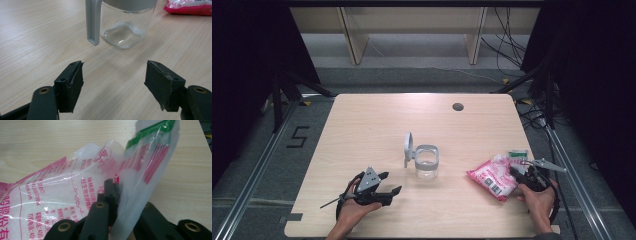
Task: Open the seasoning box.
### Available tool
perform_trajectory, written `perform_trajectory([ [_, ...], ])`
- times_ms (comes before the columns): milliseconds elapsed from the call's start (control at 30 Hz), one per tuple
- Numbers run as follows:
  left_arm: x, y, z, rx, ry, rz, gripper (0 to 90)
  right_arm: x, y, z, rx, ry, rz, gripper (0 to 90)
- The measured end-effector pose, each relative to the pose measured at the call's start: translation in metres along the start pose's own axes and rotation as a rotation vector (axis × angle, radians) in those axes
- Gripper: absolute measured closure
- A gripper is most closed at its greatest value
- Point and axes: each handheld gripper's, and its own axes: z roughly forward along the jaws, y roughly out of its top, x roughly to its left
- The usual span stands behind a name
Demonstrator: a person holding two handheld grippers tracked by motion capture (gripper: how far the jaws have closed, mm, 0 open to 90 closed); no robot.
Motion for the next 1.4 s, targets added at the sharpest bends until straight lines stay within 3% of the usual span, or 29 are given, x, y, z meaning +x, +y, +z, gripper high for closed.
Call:
perform_trajectory([
  [33,0.0,0.0,0.0,-0.004,-0.001,0.001,30.0,0.0,0.0,0.0,0.0,0.021,-0.002,87.6],
  [67,0.0,0.0,0.0,-0.004,0.0,0.0,30.0,0.003,0.0,0.0,0.006,-0.009,0.017,89.8],
  [133,0.0,0.0,0.0,0.002,0.0,0.004,30.0,0.004,0.001,0.0,0.009,-0.007,0.015,90.0],
  [200,0.0,0.0,0.0,0.002,0.004,0.003,30.0,0.001,0.002,0.0,0.006,0.027,-0.027,90.0],
  [267,0.0,0.0,-0.001,0.004,0.005,0.005,30.0,0.002,0.003,0.0,-0.004,0.016,-0.04,90.0],
  [300,0.0,0.0,-0.001,0.006,0.007,0.01,30.0,0.006,0.002,0.0,-0.004,0.002,-0.003,90.0],
  [333,0.0,0.001,-0.001,0.0,-0.003,0.005,30.0,0.007,0.003,-0.001,-0.008,0.004,-0.01,90.0],
  [367,0.001,0.001,-0.001,-0.001,-0.004,0.026,30.0,0.007,0.004,-0.002,-0.014,0.008,-0.026,90.0],
  [400,0.001,0.001,0.0,-0.007,-0.004,0.018,30.0,0.005,0.005,-0.002,-0.022,0.019,-0.066,90.0],
  [433,0.001,0.001,0.0,-0.007,-0.004,0.018,30.0,0.01,0.005,-0.003,-0.03,0.012,-0.021,90.0],
  [467,0.001,0.001,-0.001,0.001,0.001,0.022,30.0,0.006,0.006,-0.003,-0.044,0.025,-0.078,90.0],
  [500,0.0,0.001,-0.001,0.0,0.001,0.004,30.0,0.011,0.006,-0.005,-0.054,0.018,-0.027,90.0],
  [533,0.0,0.001,-0.001,0.0,0.004,0.004,30.0,0.008,0.008,-0.004,-0.077,0.026,-0.087,90.0],
  [667,0.0,0.001,-0.001,-0.001,-0.002,0.005,30.0,0.014,0.01,-0.008,-0.113,0.026,-0.108,90.0],
  [700,0.0,0.001,-0.001,-0.002,-0.001,0.005,30.0,0.018,0.01,-0.01,-0.117,0.033,-0.077,90.0],
  [800,-0.001,0.001,-0.001,0.001,0.001,0.004,30.0,0.022,0.014,-0.014,-0.162,0.058,-0.114,90.0],
  [833,-0.001,0.001,-0.001,0.003,0.003,0.007,30.0,0.028,0.014,-0.018,-0.168,0.056,-0.093,90.0],
  [867,0.001,0.001,-0.001,0.002,0.001,0.029,30.0,0.03,0.016,-0.02,-0.185,0.062,-0.118,90.0],
  [900,-0.001,0.001,0.0,0.002,0.0,0.002,30.0,0.033,0.018,-0.021,-0.203,0.071,-0.152,90.0],
  [1033,-0.001,0.0,-0.001,0.003,0.003,0.008,29.9,0.045,0.022,-0.027,-0.22,0.078,-0.178,90.0],
  [1067,-0.001,0.001,-0.001,0.003,0.002,0.008,30.0,0.049,0.022,-0.028,-0.217,0.092,-0.154,90.0],
  [1100,0.001,0.001,-0.001,0.001,0.0,0.028,30.0,0.047,0.024,-0.029,-0.231,0.104,-0.194,90.0],
  [1133,0.001,0.001,-0.001,0.004,0.003,0.021,30.0,0.048,0.024,-0.03,-0.236,0.102,-0.2,90.0],
  [1167,0.0,0.0,-0.001,0.006,0.007,0.008,30.0,0.052,0.024,-0.033,-0.229,0.12,-0.163,90.0],
  [1200,0.0,0.0,-0.001,0.006,0.006,0.007,30.0,0.053,0.026,-0.034,-0.249,0.12,-0.19,90.0],
  [1267,0.0,0.001,-0.001,0.004,0.005,0.004,30.0,0.059,0.027,-0.037,-0.245,0.139,-0.165,90.0],
  [1367,-0.001,0.0,0.0,0.001,-0.002,0.001,29.9,0.064,0.032,-0.039,-0.283,0.153,-0.214,90.0],
  [1400,-0.001,0.0,0.0,0.0,-0.003,0.0,29.9,0.067,0.032,-0.04,-0.278,0.165,-0.201,90.0],
])
